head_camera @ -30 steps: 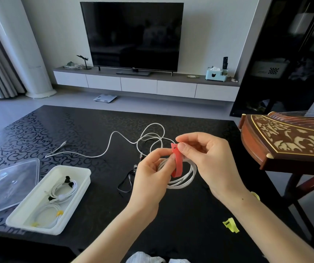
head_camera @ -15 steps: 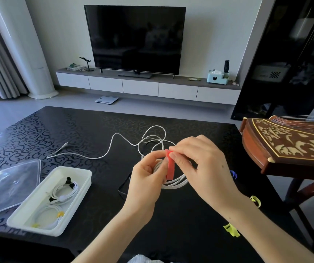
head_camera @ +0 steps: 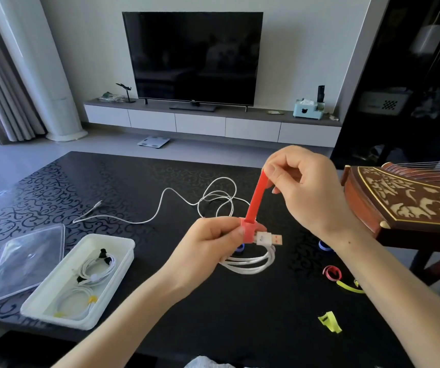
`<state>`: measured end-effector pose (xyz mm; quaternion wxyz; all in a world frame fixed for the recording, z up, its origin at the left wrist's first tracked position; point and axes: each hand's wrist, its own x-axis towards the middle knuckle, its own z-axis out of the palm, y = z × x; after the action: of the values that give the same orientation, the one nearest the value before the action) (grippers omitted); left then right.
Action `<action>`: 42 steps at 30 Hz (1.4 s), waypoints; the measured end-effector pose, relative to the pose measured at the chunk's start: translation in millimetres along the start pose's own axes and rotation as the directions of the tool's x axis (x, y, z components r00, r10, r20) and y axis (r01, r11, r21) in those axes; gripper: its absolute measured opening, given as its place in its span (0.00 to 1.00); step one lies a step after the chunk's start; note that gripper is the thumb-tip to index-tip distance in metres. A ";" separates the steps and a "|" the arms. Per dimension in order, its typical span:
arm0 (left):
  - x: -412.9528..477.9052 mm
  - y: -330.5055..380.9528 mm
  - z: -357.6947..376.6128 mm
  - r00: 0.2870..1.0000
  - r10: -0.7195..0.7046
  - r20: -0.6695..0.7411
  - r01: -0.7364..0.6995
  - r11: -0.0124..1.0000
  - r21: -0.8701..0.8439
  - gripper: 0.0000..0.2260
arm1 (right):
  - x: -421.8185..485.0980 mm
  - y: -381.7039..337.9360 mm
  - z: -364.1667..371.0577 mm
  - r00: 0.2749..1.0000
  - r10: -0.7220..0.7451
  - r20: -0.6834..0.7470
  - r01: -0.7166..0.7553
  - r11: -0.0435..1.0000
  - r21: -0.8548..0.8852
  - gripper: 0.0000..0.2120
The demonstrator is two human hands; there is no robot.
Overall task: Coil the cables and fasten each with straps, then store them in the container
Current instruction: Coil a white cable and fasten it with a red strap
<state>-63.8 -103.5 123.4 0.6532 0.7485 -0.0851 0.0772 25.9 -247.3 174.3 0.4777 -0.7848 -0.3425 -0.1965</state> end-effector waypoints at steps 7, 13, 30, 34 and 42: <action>-9.9 -4.1 7.4 0.974 0.225 -0.035 -0.227 0.973 -0.038 0.15 | 3.6 -1.6 2.8 0.969 0.225 0.098 -0.234 0.967 0.100 0.11; -6.8 -10.8 21.6 0.980 0.148 -0.134 -0.129 0.981 0.142 0.17 | 2.6 -7.6 3.1 0.963 0.262 0.068 -0.265 0.963 0.049 0.09; 4.1 2.2 35.3 0.883 -0.288 -0.369 0.202 0.945 -0.256 0.24 | -54.9 -3.2 47.8 0.963 -0.126 -0.239 0.025 0.921 -0.388 0.14; 6.3 2.3 29.8 0.817 -0.556 -0.153 0.408 0.746 -0.527 0.21 | -60.8 11.1 54.6 0.886 -0.397 -0.239 0.217 0.810 -0.544 0.13; 10.9 11.0 16.4 0.776 -0.628 0.052 0.554 0.640 -0.533 0.11 | -54.4 31.1 43.9 0.806 -0.556 -0.203 0.423 0.780 -0.461 0.19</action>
<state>-55.6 -121.5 134.2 0.8229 0.5221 0.1922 -0.1154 10.2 -237.1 100.1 0.2911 -0.7019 -0.4061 -0.5076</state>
